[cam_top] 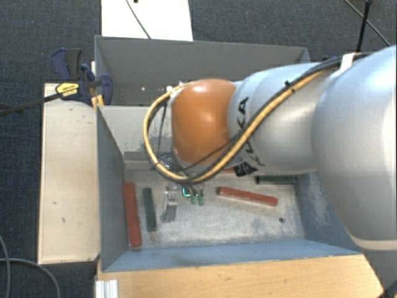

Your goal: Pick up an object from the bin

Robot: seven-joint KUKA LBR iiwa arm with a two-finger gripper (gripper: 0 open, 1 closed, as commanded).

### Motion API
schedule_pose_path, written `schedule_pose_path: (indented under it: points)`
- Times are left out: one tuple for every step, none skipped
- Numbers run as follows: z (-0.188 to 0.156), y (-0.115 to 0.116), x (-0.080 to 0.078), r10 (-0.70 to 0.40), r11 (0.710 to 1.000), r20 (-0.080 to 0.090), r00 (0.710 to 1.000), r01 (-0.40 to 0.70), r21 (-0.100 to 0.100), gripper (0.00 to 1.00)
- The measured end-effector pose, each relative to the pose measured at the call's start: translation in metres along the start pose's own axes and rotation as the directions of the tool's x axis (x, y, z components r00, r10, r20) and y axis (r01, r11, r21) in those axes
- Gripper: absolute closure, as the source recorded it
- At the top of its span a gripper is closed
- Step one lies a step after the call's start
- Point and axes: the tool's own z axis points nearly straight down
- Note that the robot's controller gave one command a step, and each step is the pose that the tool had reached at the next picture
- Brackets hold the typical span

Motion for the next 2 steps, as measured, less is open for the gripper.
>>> schedule_pose_path:
  points:
    - [0.078,-0.049,-0.008,-0.228,0.974,0.003,0.974,0.228,0.002,0.0]
    - [0.076,-0.038,-0.002,-0.428,0.904,0.004,0.904,0.428,0.002,0.0]
